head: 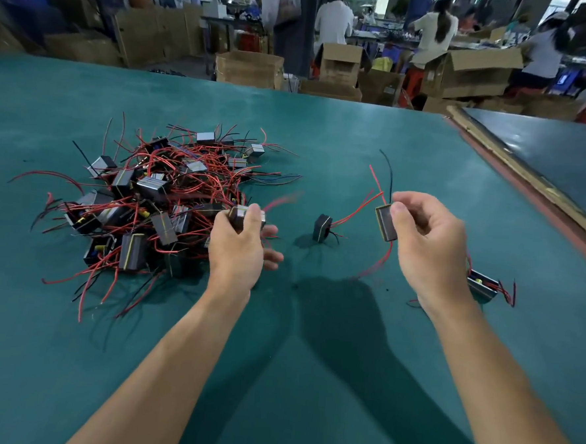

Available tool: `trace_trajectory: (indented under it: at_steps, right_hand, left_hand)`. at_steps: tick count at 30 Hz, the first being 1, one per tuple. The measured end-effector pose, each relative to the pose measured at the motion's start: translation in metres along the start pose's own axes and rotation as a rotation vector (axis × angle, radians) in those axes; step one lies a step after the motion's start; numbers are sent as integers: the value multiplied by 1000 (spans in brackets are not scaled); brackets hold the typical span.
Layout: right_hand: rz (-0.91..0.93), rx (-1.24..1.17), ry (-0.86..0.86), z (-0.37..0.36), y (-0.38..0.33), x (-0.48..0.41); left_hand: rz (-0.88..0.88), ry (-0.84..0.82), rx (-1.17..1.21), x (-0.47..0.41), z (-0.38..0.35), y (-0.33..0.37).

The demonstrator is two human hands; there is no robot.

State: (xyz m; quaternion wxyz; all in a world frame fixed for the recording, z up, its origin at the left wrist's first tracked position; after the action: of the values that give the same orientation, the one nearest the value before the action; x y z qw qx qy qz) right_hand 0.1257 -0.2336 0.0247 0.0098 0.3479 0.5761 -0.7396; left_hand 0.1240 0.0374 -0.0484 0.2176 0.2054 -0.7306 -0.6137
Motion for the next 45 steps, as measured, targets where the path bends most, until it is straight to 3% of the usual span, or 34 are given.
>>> trace_trajectory:
  at_steps: [5,7,14,18,21,24,29,32,37,41,45]
  right_hand:
    - [-67,150,-211,-29,19,13]
    - [-90,177,-214,-32,25,16]
    - [-27,-14,153,14,9,-8]
    - [-115,-170,205,22,11,-14]
    - [-284,-234,52,5,26,-11]
    - [-467,-32,-180,-17,51,7]
    - [-649,-26,-231,-21,65,18]
    - [-676,-102,-261,-21,56,17]
    - [-596,-108,-201,-10,42,8]
    - [-245,48,-76,7,16,-6]
    - [91,123,-164,1,-11,-2]
  left_hand:
    - [10,-80,-112,4,-9,-8]
    - [11,-105,-132,5,-11,-9]
    - [4,-360,-11,27,-37,3]
    - [134,-482,48,36,-42,2]
    - [119,-499,49,41,-44,5]
    - [47,-433,31,37,-41,5]
    - [134,-443,-9,35,-41,-9]
    - [124,-515,-241,45,-45,-18]
    - [-410,-366,-917,47,-43,-5]
    - [-469,-360,-1051,48,-42,-5]
    - [-454,-348,-1057,42,-37,-2]
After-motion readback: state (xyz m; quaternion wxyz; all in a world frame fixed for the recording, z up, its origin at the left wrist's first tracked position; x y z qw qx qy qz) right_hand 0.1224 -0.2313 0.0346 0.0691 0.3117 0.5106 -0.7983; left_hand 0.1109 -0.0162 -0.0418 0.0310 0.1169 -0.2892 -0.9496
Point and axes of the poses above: each hand's wrist, its own x-axis away from the middle knuckle, its own z-axis out of the back of the hand, y = z × x, the point moved 9 cm from there along -x, towards the middle knuckle, and after that the axes turned 9 degrees about y, right-handed, at the moved point
